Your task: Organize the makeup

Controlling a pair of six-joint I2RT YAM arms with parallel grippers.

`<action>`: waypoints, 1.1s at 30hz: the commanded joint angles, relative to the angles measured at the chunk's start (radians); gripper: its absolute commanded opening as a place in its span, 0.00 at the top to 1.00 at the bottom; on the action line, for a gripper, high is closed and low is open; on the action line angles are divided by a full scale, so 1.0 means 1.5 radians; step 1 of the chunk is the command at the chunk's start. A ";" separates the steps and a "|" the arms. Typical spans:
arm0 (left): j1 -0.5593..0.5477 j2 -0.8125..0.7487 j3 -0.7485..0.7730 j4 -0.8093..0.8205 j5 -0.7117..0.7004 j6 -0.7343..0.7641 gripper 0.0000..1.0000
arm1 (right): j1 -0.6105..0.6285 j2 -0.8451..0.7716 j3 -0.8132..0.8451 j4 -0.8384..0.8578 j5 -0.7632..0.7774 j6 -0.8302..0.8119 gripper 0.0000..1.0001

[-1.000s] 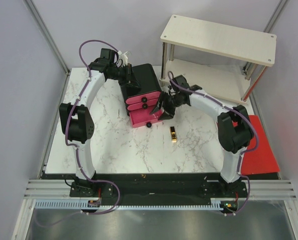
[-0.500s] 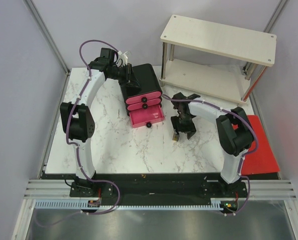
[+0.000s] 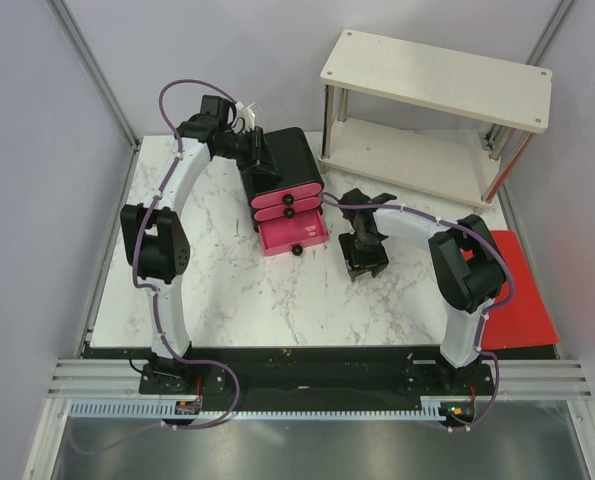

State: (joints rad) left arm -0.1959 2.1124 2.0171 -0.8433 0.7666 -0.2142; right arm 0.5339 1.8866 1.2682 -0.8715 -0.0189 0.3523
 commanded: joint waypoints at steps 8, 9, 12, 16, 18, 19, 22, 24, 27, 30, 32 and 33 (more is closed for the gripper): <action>0.000 0.091 -0.063 -0.147 -0.180 0.073 0.80 | -0.004 -0.015 0.013 0.004 0.035 -0.013 0.33; 0.000 0.091 -0.063 -0.146 -0.180 0.073 0.80 | -0.005 -0.006 0.013 0.007 0.031 0.000 0.33; 0.000 0.088 -0.064 -0.146 -0.180 0.075 0.80 | -0.009 0.021 0.021 0.030 0.021 0.017 0.32; 0.000 0.081 -0.068 -0.147 -0.184 0.077 0.80 | -0.020 0.038 0.048 0.060 -0.003 0.033 0.32; 0.000 0.081 -0.071 -0.147 -0.184 0.077 0.80 | -0.029 0.047 0.062 0.060 -0.008 0.035 0.32; 0.000 0.081 -0.071 -0.147 -0.183 0.077 0.80 | -0.033 0.054 0.074 0.062 -0.012 0.038 0.32; 0.000 0.080 -0.070 -0.147 -0.181 0.075 0.80 | -0.046 0.060 0.093 0.066 -0.023 0.034 0.31; 0.000 0.080 -0.068 -0.147 -0.183 0.075 0.80 | -0.052 0.064 0.105 0.062 -0.022 0.031 0.31; 0.000 0.079 -0.066 -0.148 -0.187 0.077 0.80 | -0.063 0.068 0.113 0.058 -0.030 0.028 0.31; 0.000 0.082 -0.065 -0.148 -0.185 0.075 0.80 | -0.071 0.073 0.116 0.054 -0.023 0.022 0.31; 0.000 0.084 -0.064 -0.148 -0.184 0.076 0.80 | -0.080 0.085 0.122 0.053 -0.026 0.024 0.31; 0.000 0.084 -0.064 -0.149 -0.183 0.076 0.80 | -0.082 0.095 0.129 0.055 -0.026 0.025 0.31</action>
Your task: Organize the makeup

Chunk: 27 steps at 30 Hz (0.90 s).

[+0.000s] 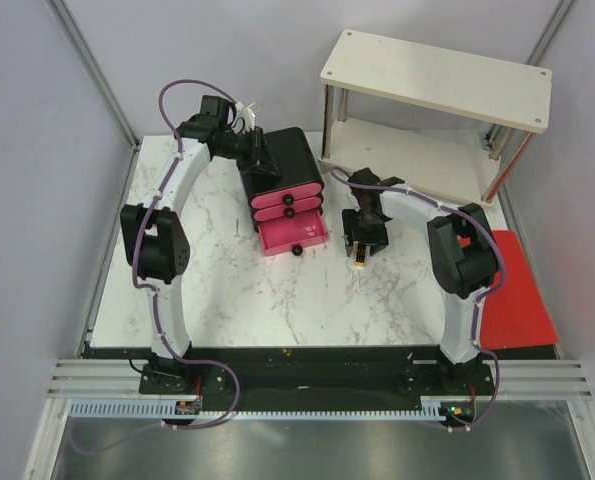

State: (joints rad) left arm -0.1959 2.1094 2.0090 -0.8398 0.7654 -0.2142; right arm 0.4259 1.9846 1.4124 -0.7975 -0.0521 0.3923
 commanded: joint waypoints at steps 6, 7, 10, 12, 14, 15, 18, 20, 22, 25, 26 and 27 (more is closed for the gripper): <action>0.000 0.086 -0.060 -0.151 -0.183 0.078 0.80 | -0.011 0.077 0.075 0.003 0.002 -0.006 0.35; 0.000 0.086 -0.060 -0.151 -0.183 0.079 0.80 | -0.011 0.079 0.075 0.003 0.004 -0.010 0.39; 0.000 0.087 -0.059 -0.151 -0.182 0.079 0.80 | -0.012 0.081 0.074 0.000 0.011 -0.023 0.63; 0.000 0.087 -0.058 -0.151 -0.183 0.078 0.80 | -0.013 0.071 0.072 0.001 0.008 -0.032 0.93; 0.000 0.088 -0.057 -0.151 -0.184 0.078 0.80 | -0.014 0.058 0.071 0.002 0.006 -0.034 1.00; 0.000 0.088 -0.057 -0.150 -0.183 0.078 0.80 | -0.014 0.044 0.076 0.004 0.002 -0.036 1.00; 0.000 0.090 -0.055 -0.150 -0.184 0.078 0.80 | -0.014 0.019 0.090 0.014 -0.022 -0.036 1.00; 0.000 0.091 -0.054 -0.150 -0.184 0.078 0.80 | -0.014 0.007 0.110 0.016 -0.037 -0.029 1.00; 0.000 0.092 -0.053 -0.151 -0.182 0.077 0.80 | -0.013 -0.004 0.128 0.019 -0.059 -0.023 1.00; 0.001 0.093 -0.052 -0.150 -0.181 0.076 0.80 | -0.013 -0.006 0.167 0.027 -0.101 -0.007 1.00; 0.001 0.092 -0.054 -0.150 -0.183 0.076 0.80 | -0.014 -0.006 0.181 0.042 -0.115 0.011 1.00; 0.000 0.092 -0.054 -0.151 -0.182 0.076 0.80 | -0.013 -0.004 0.189 0.047 -0.128 0.022 1.00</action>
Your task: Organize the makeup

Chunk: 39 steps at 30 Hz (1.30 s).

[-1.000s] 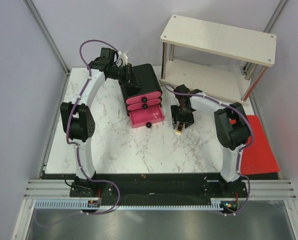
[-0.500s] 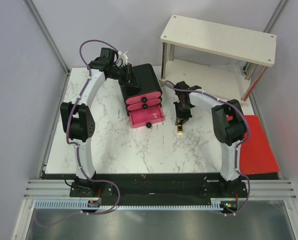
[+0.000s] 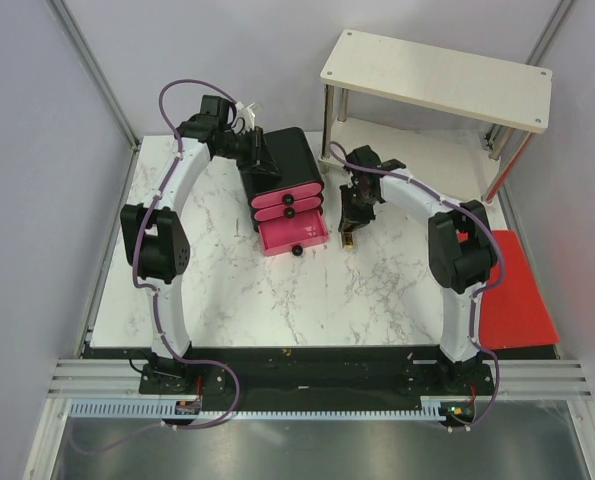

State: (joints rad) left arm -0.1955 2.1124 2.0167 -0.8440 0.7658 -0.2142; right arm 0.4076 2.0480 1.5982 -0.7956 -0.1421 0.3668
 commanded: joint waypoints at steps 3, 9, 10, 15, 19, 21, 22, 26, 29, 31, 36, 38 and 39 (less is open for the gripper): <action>-0.001 0.088 -0.062 -0.148 -0.183 0.077 0.80 | -0.001 -0.035 0.084 0.081 -0.122 0.094 1.00; -0.001 0.086 -0.063 -0.147 -0.185 0.077 0.80 | 0.003 -0.027 0.058 0.173 -0.177 0.204 1.00; -0.001 0.086 -0.063 -0.148 -0.184 0.076 0.80 | 0.005 -0.028 0.052 0.185 -0.177 0.217 1.00; -0.001 0.085 -0.062 -0.148 -0.184 0.077 0.80 | 0.023 -0.034 0.015 0.248 -0.161 0.295 1.00; -0.001 0.084 -0.061 -0.147 -0.184 0.079 0.80 | 0.038 -0.026 0.003 0.255 -0.144 0.348 1.00; 0.000 0.084 -0.061 -0.148 -0.184 0.081 0.80 | 0.046 -0.021 0.003 0.264 -0.136 0.363 1.00; 0.000 0.084 -0.063 -0.148 -0.184 0.081 0.80 | 0.050 -0.015 0.005 0.270 -0.135 0.373 1.00; 0.002 0.082 -0.063 -0.148 -0.184 0.082 0.80 | 0.060 -0.003 0.024 0.268 -0.125 0.375 0.96; 0.003 0.084 -0.063 -0.148 -0.184 0.083 0.80 | 0.062 0.004 0.033 0.260 -0.124 0.378 0.79; 0.003 0.085 -0.064 -0.148 -0.182 0.083 0.80 | 0.063 0.009 0.035 0.258 -0.126 0.379 0.71; 0.005 0.085 -0.061 -0.147 -0.182 0.083 0.80 | 0.068 0.021 0.044 0.261 -0.145 0.375 0.03; 0.005 0.085 -0.061 -0.148 -0.181 0.083 0.80 | 0.071 0.020 0.052 0.271 -0.148 0.370 0.02; 0.005 0.084 -0.061 -0.148 -0.182 0.083 0.80 | 0.071 0.019 0.054 0.273 -0.145 0.368 0.02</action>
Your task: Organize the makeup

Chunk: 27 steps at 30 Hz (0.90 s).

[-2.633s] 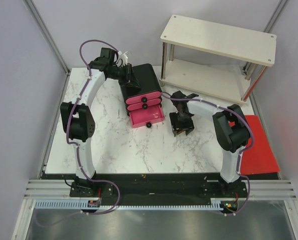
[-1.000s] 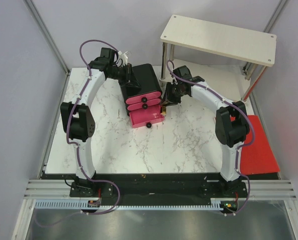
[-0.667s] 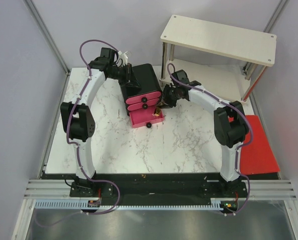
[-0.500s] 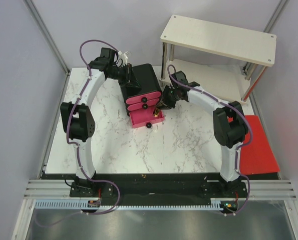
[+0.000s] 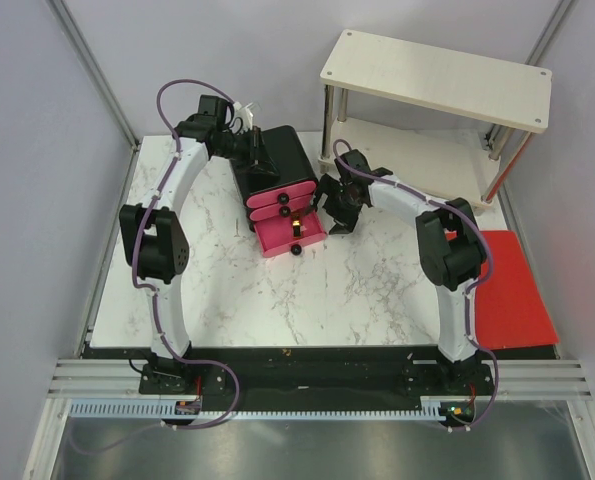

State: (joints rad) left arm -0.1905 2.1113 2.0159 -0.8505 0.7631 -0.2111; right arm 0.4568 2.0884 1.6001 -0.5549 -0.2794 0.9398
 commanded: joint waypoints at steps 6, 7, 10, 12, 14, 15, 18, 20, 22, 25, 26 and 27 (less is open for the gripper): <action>0.003 0.086 -0.055 -0.144 -0.178 0.080 0.80 | 0.038 -0.041 0.040 0.112 -0.046 -0.033 0.02; 0.003 0.086 -0.053 -0.144 -0.178 0.080 0.80 | 0.036 -0.045 0.037 0.107 -0.047 -0.040 0.02; 0.004 0.088 -0.050 -0.144 -0.178 0.079 0.80 | 0.033 -0.063 0.035 0.067 -0.047 -0.073 0.02; 0.003 0.087 -0.049 -0.144 -0.176 0.079 0.80 | 0.026 -0.079 0.035 0.028 -0.042 -0.099 0.02; 0.004 0.088 -0.048 -0.143 -0.176 0.079 0.80 | 0.021 -0.089 0.042 -0.006 -0.039 -0.151 0.02; 0.004 0.087 -0.050 -0.144 -0.175 0.079 0.80 | 0.019 -0.095 0.061 -0.054 -0.039 -0.174 0.02; 0.003 0.086 -0.052 -0.144 -0.176 0.079 0.80 | 0.021 -0.114 0.100 -0.167 0.016 -0.299 0.02; 0.004 0.087 -0.051 -0.143 -0.177 0.079 0.80 | 0.031 -0.132 0.111 -0.214 0.128 -0.362 0.02; 0.004 0.088 -0.051 -0.144 -0.178 0.079 0.80 | 0.041 -0.164 0.117 -0.249 0.211 -0.449 0.02; 0.004 0.089 -0.052 -0.143 -0.177 0.079 0.80 | 0.057 -0.256 0.055 -0.166 0.374 -0.513 0.02; 0.004 0.090 -0.053 -0.144 -0.178 0.079 0.80 | 0.055 -0.291 0.009 -0.107 0.391 -0.517 0.02; 0.004 0.091 -0.055 -0.144 -0.177 0.079 0.80 | 0.052 -0.349 -0.092 -0.006 0.443 -0.497 0.02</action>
State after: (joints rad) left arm -0.1852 2.1128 2.0235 -0.8516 0.7639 -0.2085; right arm 0.5362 1.7935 1.6863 -0.7956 0.0734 0.3264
